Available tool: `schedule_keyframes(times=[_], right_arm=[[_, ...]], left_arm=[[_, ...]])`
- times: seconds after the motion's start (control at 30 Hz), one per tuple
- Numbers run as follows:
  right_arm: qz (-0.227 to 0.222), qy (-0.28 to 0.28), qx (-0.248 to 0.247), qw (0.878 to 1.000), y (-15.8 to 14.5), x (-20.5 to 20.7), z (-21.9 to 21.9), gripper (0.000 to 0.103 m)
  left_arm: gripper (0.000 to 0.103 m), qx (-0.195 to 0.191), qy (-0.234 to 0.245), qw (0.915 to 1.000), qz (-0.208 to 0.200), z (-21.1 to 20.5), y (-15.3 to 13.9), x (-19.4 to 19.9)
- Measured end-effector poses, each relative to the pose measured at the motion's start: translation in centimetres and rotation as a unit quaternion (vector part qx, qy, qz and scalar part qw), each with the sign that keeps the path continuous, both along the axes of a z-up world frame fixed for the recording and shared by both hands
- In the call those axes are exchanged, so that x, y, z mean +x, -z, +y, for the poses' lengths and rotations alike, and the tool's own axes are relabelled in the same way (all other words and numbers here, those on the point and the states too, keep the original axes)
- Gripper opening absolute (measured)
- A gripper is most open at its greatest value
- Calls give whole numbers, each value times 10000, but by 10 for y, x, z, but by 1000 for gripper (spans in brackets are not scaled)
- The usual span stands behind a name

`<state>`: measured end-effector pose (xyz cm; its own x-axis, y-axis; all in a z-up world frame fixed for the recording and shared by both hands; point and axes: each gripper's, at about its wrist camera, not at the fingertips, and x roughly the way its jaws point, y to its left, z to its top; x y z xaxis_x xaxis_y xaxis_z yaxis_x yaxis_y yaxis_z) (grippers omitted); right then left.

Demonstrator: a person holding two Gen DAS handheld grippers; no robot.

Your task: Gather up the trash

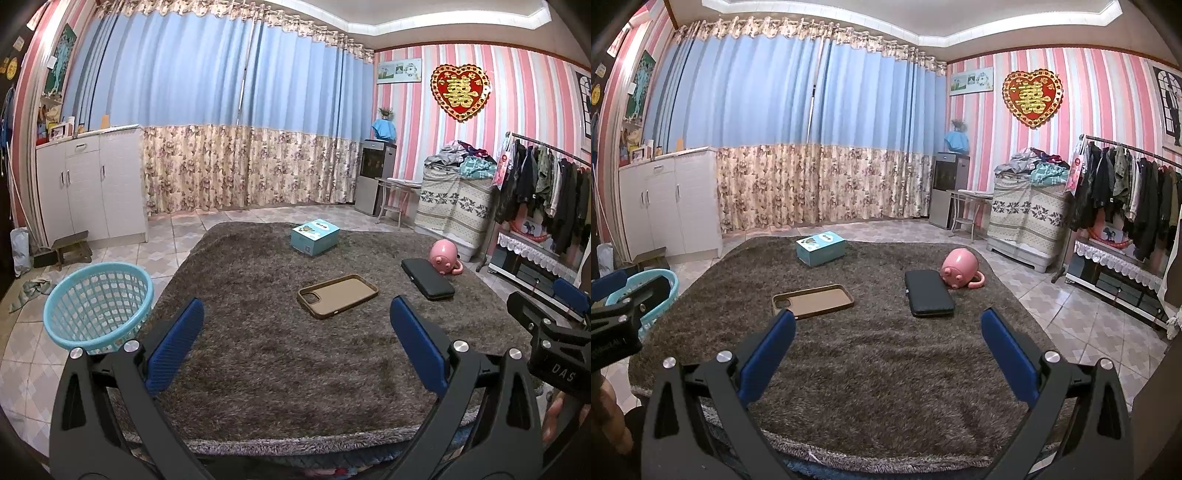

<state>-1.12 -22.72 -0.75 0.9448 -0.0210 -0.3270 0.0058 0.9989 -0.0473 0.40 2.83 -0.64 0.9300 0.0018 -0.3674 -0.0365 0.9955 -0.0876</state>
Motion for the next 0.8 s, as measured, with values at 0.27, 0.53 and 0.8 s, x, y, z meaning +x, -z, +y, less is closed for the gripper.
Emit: schedule_keyframes(times=[0.27,0.53,0.8], right_arm=[[8,-18,-13,10000,1,1,1,98],[4,-2,-27,10000,0,3,2,98],[3,-7,-16,10000,0,3,0,98]], left_arm=[[98,-5,-31,10000,-5,3,-2,2],[98,5,-36,10000,-6,3,-2,2],[98,3,-40,10000,-8,3,-2,2]])
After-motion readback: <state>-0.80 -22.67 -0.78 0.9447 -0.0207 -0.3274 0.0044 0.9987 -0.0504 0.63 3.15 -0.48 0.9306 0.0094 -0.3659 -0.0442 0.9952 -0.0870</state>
